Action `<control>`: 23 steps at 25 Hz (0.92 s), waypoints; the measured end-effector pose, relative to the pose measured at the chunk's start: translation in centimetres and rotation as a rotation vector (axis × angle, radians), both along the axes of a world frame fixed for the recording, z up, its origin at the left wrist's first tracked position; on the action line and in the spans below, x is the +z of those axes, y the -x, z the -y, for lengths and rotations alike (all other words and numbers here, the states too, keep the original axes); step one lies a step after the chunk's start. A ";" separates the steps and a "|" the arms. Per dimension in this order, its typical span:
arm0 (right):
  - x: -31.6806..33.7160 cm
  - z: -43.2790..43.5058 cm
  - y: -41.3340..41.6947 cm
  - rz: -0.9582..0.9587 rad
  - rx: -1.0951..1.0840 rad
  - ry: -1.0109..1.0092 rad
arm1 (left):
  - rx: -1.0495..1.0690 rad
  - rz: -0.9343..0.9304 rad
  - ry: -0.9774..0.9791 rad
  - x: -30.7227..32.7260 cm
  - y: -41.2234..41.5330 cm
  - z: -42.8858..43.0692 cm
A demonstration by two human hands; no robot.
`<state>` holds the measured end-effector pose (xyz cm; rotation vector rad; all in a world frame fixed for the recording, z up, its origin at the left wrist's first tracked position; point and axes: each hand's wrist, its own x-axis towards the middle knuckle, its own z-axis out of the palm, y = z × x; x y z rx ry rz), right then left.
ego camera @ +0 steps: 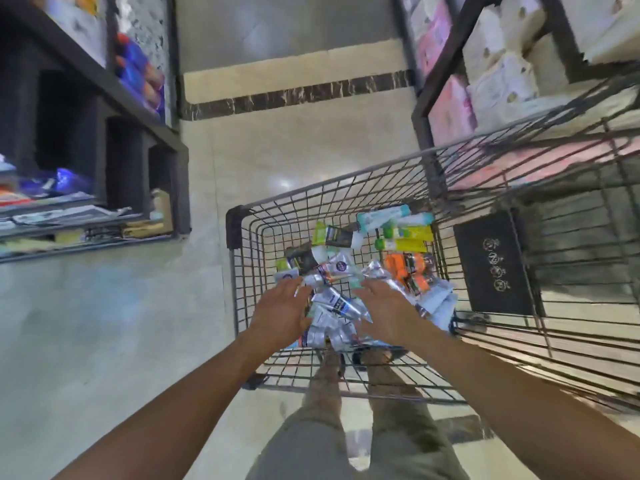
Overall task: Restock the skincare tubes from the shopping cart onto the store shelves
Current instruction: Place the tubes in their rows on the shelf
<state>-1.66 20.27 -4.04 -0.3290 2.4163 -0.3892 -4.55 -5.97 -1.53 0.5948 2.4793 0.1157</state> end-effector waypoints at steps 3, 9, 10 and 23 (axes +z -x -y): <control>-4.9 1.2 -1.7 0.098 0.116 -0.062 | 0.065 0.053 -0.009 -3.4 -2.2 1.1; -9.8 2.6 -3.4 0.114 0.322 -0.090 | 0.200 0.149 0.014 -7.9 -5.4 1.8; -10.6 2.9 -3.9 0.114 0.351 -0.123 | 0.223 0.160 0.007 -8.4 -5.6 1.8; -9.2 0.8 -2.4 0.101 0.159 -0.075 | 0.729 0.242 -0.155 -11.2 -3.7 0.8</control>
